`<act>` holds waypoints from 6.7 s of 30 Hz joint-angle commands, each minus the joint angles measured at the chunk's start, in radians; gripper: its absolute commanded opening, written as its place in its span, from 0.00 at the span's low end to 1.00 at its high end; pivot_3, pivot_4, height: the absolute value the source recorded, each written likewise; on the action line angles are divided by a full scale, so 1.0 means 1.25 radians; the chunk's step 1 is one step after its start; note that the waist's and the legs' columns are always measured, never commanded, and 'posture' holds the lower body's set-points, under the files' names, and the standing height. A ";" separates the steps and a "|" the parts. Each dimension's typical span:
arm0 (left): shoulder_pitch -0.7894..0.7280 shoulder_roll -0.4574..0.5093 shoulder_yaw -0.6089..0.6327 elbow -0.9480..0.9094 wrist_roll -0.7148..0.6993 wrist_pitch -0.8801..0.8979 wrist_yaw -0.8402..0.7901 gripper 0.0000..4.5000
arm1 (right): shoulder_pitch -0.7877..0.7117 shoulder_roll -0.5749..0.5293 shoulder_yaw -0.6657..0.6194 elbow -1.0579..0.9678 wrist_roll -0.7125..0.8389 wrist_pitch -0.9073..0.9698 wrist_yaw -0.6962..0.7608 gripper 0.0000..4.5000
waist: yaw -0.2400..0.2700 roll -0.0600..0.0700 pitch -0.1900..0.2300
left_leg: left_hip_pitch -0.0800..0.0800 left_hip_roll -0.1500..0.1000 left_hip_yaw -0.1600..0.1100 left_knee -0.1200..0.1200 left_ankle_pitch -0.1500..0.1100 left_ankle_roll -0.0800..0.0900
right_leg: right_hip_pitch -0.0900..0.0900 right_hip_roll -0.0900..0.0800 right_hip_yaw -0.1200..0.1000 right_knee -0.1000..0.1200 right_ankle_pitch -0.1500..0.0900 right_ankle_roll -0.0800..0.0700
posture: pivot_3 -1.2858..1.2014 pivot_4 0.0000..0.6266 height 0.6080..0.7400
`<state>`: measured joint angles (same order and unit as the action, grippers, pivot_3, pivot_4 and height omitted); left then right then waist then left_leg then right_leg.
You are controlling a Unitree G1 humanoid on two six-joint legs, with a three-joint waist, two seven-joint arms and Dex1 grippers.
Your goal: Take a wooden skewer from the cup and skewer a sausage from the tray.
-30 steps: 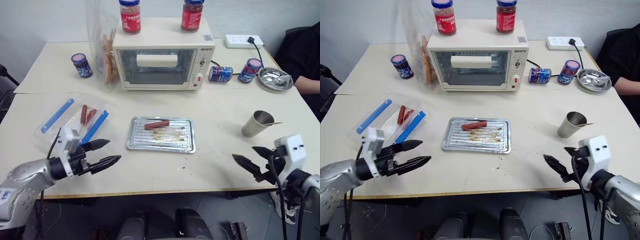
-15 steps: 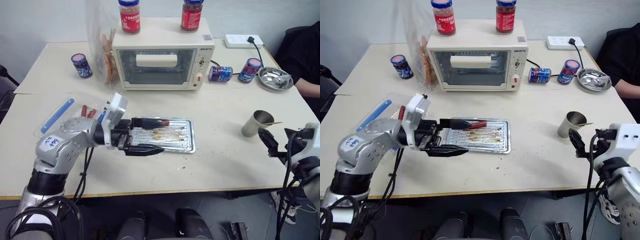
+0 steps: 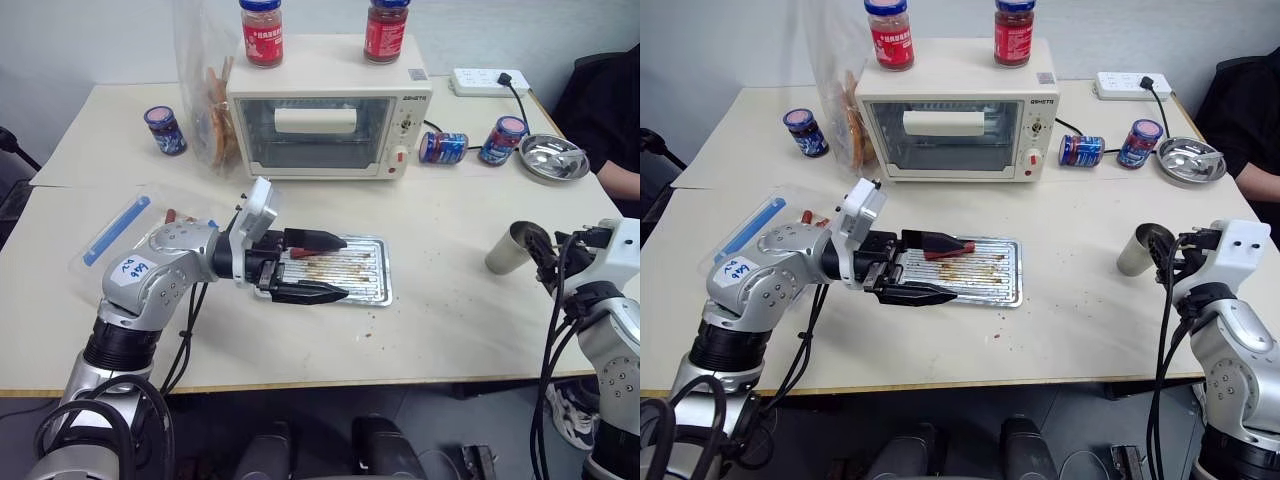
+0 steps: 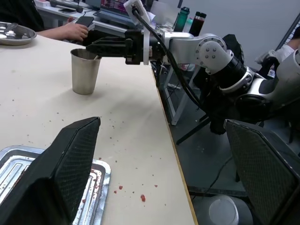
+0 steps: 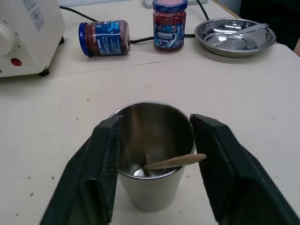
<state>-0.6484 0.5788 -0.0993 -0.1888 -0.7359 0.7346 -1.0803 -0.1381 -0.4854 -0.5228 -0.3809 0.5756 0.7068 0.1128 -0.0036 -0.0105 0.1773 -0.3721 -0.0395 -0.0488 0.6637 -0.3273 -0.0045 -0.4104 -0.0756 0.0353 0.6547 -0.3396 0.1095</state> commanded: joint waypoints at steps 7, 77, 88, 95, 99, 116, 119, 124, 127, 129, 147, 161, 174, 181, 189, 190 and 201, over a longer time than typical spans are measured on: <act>-0.018 -0.007 0.015 -0.038 -0.005 0.007 0.017 1.00 | -0.017 0.013 -0.013 0.009 -0.033 -0.051 -0.021 0.30 | 0.000 0.000 0.000 | 0.000 0.000 0.000 0.000 0.000 0.000 | 0.000 0.000 0.000 0.000 0.000 0.000 | 0.52 0.24 1.00; 0.052 -0.115 0.123 -0.119 -0.024 -0.029 0.230 0.54 | -0.325 0.077 0.184 0.098 1.117 0.260 -0.235 0.00 | -0.008 -0.001 0.000 | -0.003 0.001 -0.002 0.001 0.000 0.001 | -0.002 -0.001 -0.002 -0.001 0.000 0.000 | 0.52 0.24 1.00; 0.033 -0.119 0.126 -0.108 -0.055 -0.017 0.249 0.26 | -0.327 0.078 0.185 0.084 1.117 0.234 -0.249 0.00 | -0.011 -0.001 0.000 | -0.003 0.001 -0.002 0.001 0.000 0.001 | -0.001 -0.001 -0.002 -0.001 0.000 0.000 | 0.52 0.24 1.00; 0.032 -0.130 0.110 -0.097 -0.039 -0.030 0.250 0.26 | -0.325 0.085 0.190 0.067 1.117 0.223 -0.259 0.00 | -0.017 -0.001 0.000 | -0.003 0.001 -0.002 0.001 0.000 0.001 | -0.001 -0.001 -0.002 -0.001 0.000 0.000 | 0.52 0.24 1.00; 0.037 -0.133 0.103 -0.095 -0.027 -0.039 0.250 0.26 | -0.329 0.091 0.191 0.060 1.117 0.217 -0.266 0.00 | -0.018 -0.001 0.000 | -0.003 0.001 -0.002 0.001 0.000 0.001 | -0.001 -0.001 -0.002 -0.002 0.000 0.000 | 0.52 0.24 1.00; 0.034 -0.157 0.128 -0.077 -0.039 -0.051 0.271 0.00 | -0.337 0.086 0.190 0.061 1.117 0.214 -0.277 0.00 | -0.019 -0.001 0.000 | -0.003 0.001 -0.002 0.000 0.000 0.001 | -0.001 -0.001 -0.002 -0.002 0.000 0.000 | 0.52 0.24 1.00; 0.033 -0.152 0.132 -0.072 -0.036 -0.054 0.271 0.00 | -0.336 0.086 0.191 0.060 1.117 0.212 -0.279 0.00 | -0.019 -0.001 0.000 | -0.003 0.001 -0.002 0.000 0.000 0.001 | -0.001 -0.001 -0.002 -0.002 0.000 0.000 | 0.52 0.24 1.00; 0.033 -0.118 0.144 -0.066 -0.027 -0.050 0.266 0.00 | -0.344 0.076 0.190 0.072 1.117 0.219 -0.277 0.26 | -0.019 -0.001 0.001 | -0.003 0.001 -0.002 0.000 0.000 0.001 | -0.002 -0.001 -0.002 -0.002 0.000 0.000 | 0.52 0.24 1.00; 0.043 -0.078 0.168 -0.069 -0.030 -0.043 0.261 0.00 | -0.370 -0.013 0.213 0.097 1.117 0.251 -0.258 0.42 | -0.019 0.000 0.001 | -0.003 0.001 -0.002 0.000 0.000 0.001 | -0.002 -0.001 -0.002 -0.002 0.000 0.000 | 0.52 0.24 1.00; 0.062 -0.037 0.191 -0.080 -0.034 -0.034 0.255 0.00 | -0.406 -0.080 0.236 0.121 1.077 0.282 -0.211 0.42 | -0.019 0.000 0.001 | -0.003 0.001 -0.002 0.000 0.000 0.001 | -0.002 -0.001 -0.002 -0.003 0.000 0.000 | 0.52 0.24 1.00; 0.373 0.230 0.478 -0.185 -0.052 -0.008 0.218 0.00 | -0.685 -0.046 0.829 0.457 -0.122 -0.186 0.506 0.64 | -0.019 0.000 0.001 | -0.004 0.001 -0.002 -0.003 0.000 0.000 | -0.003 -0.001 -0.002 -0.007 0.000 0.000 | 0.52 0.24 1.00; 0.374 0.201 0.451 -0.249 -0.074 -0.002 0.282 0.00 | -0.736 0.128 0.817 0.798 -0.371 -0.418 0.653 0.64 | -0.033 0.000 0.001 | -0.005 0.000 -0.002 -0.003 -0.001 0.000 | -0.004 -0.001 -0.004 -0.006 0.000 0.000 | 0.52 0.24 1.00; 0.342 0.203 0.420 -0.225 -0.065 -0.015 0.281 0.00 | -0.720 0.171 0.761 0.844 -0.430 -0.397 0.696 0.35 | -0.043 0.000 0.001 | -0.005 0.000 -0.002 -0.001 -0.001 -0.001 | -0.004 -0.001 -0.003 -0.001 0.000 0.000 | 0.52 0.24 1.00; 0.340 0.210 0.418 -0.218 -0.061 -0.020 0.270 0.00 | -0.701 0.183 0.738 0.838 -0.439 -0.362 0.710 0.35 | -0.042 0.000 0.001 | -0.005 0.000 -0.002 -0.001 -0.001 -0.001 | -0.004 -0.001 -0.003 -0.001 0.000 0.000 | 0.52 0.24 1.00; 0.328 0.211 0.401 -0.207 -0.052 -0.030 0.261 0.00 | -0.679 0.196 0.710 0.823 -0.442 -0.322 0.710 0.31 | -0.042 0.000 0.001 | -0.005 0.000 -0.002 0.000 -0.001 -0.001 | -0.004 -0.001 -0.003 -0.001 0.000 0.000 | 0.52 0.24 1.00; 0.326 0.211 0.398 -0.205 -0.051 -0.031 0.260 0.00 | -0.677 0.195 0.709 0.820 -0.443 -0.319 0.711 0.27 | -0.043 0.000 0.001 | -0.005 0.000 -0.002 0.000 -0.001 -0.001 | -0.004 -0.001 -0.003 -0.001 0.000 0.000 | 0.52 0.24 1.00; 0.303 0.215 0.375 -0.173 -0.034 -0.041 0.236 0.00 | -0.633 0.179 0.686 0.716 -0.437 -0.244 0.720 0.09 | -0.042 0.000 0.001 | -0.004 0.000 -0.002 0.000 -0.001 -0.001 | -0.004 -0.001 -0.004 -0.001 0.000 0.000 | 0.52 0.24 1.00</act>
<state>-0.2570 0.8308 0.3685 -0.4074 -0.7825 0.7050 -0.7720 -0.9418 -0.2489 0.3430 0.5594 0.0248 0.3786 1.0008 -0.0556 -0.0102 0.1788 -0.3775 -0.0394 -0.0516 0.6631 -0.3281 -0.0058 -0.4155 -0.0771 0.0309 0.6537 -0.3394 0.1097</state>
